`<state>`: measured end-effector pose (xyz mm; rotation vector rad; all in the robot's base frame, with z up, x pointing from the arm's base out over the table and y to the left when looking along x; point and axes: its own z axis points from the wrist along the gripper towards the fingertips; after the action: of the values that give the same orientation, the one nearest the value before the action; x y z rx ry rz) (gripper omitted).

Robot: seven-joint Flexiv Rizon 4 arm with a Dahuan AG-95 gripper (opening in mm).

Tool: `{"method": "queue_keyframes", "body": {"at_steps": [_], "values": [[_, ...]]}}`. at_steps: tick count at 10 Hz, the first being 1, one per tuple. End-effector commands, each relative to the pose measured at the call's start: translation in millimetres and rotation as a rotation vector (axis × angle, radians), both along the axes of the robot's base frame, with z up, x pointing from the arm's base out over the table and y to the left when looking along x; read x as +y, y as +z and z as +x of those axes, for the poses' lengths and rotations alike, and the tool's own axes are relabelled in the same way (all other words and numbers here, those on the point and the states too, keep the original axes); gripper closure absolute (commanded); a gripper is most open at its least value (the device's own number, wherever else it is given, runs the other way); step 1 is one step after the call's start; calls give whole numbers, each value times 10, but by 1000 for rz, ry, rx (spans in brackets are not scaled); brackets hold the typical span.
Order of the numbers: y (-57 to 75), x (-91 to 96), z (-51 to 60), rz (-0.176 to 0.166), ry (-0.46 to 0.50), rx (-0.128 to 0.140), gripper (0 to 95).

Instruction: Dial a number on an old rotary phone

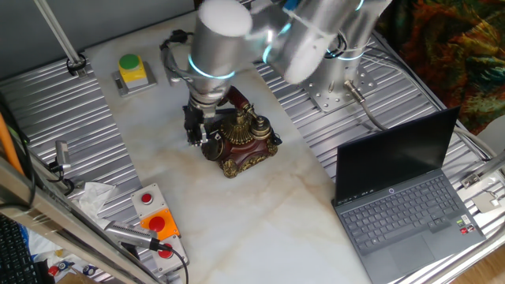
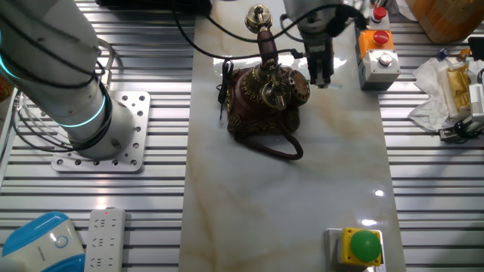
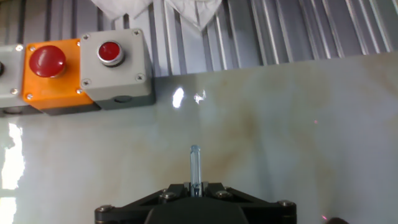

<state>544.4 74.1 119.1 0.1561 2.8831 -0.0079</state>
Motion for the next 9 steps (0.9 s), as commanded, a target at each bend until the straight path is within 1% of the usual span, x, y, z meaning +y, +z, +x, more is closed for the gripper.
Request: {"method": "queue_keyframes", "body": {"at_steps": [1,2,3,5,6,9], "values": [[-141,94,127,59,16,9,950],[-139,94,137,101,14,21,950],[-138,95,141,96,23,25,950],[-115,95,150,91,43,47,950],[-74,94,154,75,59,59,950],[20,96,167,74,63,81,950]]}}
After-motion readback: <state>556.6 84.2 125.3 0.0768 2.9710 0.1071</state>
